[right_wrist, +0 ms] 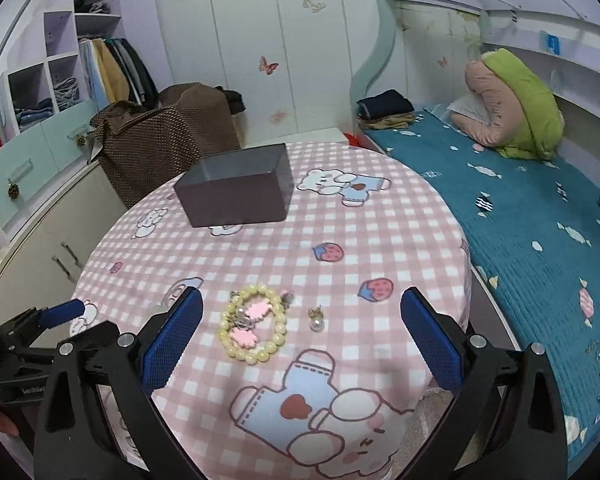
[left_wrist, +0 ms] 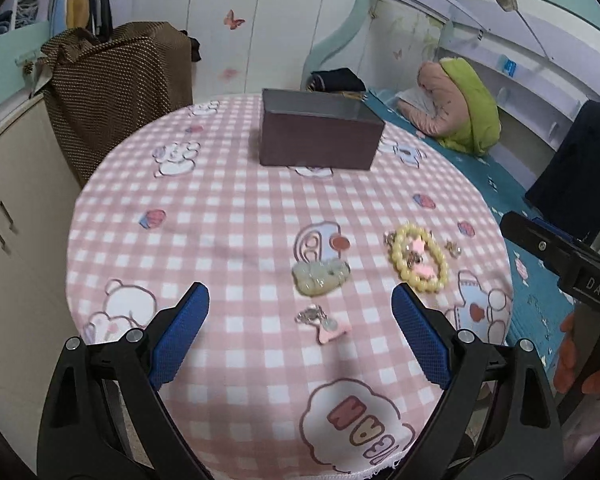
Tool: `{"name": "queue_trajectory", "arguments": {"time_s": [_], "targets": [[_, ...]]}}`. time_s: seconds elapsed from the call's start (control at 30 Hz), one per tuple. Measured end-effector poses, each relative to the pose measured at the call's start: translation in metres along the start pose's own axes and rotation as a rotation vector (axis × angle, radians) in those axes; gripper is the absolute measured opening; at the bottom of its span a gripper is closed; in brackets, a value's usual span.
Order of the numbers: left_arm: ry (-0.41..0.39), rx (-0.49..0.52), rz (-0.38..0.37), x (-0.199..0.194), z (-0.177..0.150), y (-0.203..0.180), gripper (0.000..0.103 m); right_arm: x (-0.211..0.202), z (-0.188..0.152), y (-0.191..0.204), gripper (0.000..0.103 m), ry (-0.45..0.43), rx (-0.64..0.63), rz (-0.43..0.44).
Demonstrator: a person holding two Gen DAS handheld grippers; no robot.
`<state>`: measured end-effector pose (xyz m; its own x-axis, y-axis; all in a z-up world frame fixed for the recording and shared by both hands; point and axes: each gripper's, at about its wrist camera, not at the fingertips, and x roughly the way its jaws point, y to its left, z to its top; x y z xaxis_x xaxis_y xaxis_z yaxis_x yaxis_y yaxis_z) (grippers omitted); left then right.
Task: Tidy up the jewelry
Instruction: 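Withdraw both tools from the box back over the jewelry, then lower the right tool onto the green jade pendant and close it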
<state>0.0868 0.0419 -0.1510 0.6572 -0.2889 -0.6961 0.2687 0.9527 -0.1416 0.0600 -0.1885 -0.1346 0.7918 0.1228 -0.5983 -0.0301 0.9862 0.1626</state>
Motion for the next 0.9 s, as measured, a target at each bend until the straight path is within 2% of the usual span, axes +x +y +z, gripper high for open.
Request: {"name": "queue_trajectory", "arguments": {"time_s": [0.2,0.37,0.43,0.57,0.63,0.7,0.83,0.9], "targets": [[0.014,0.029,-0.014,0.014,-0.012,-0.007,0.093,0.005,-0.014,-0.001,0.096,-0.006,0.000,-0.019],[0.015,0.049,0.008,0.023,-0.019,-0.011,0.091,0.007,-0.024,0.000,0.096,-0.038,-0.011,-0.030],[0.021,0.054,-0.010,0.026,-0.022,-0.012,0.073,0.007,-0.027,0.002,0.096,-0.059,-0.015,-0.034],[0.012,0.059,-0.028,0.029,-0.025,-0.013,0.068,0.005,-0.033,0.004,0.096,-0.122,-0.011,-0.048],[-0.005,0.046,-0.055,0.028,-0.026,-0.011,0.056,-0.001,-0.037,0.003,0.096,-0.185,0.008,-0.050],[-0.016,0.044,-0.054,0.028,-0.027,-0.010,0.054,-0.003,-0.040,0.003,0.096,-0.216,0.026,-0.045],[-0.037,0.027,-0.037,0.028,-0.028,-0.009,0.038,0.001,-0.043,0.006,0.096,-0.216,0.019,-0.061],[-0.044,0.017,-0.039,0.028,-0.029,-0.007,0.036,0.005,-0.045,0.008,0.096,-0.206,0.012,-0.071]]}}
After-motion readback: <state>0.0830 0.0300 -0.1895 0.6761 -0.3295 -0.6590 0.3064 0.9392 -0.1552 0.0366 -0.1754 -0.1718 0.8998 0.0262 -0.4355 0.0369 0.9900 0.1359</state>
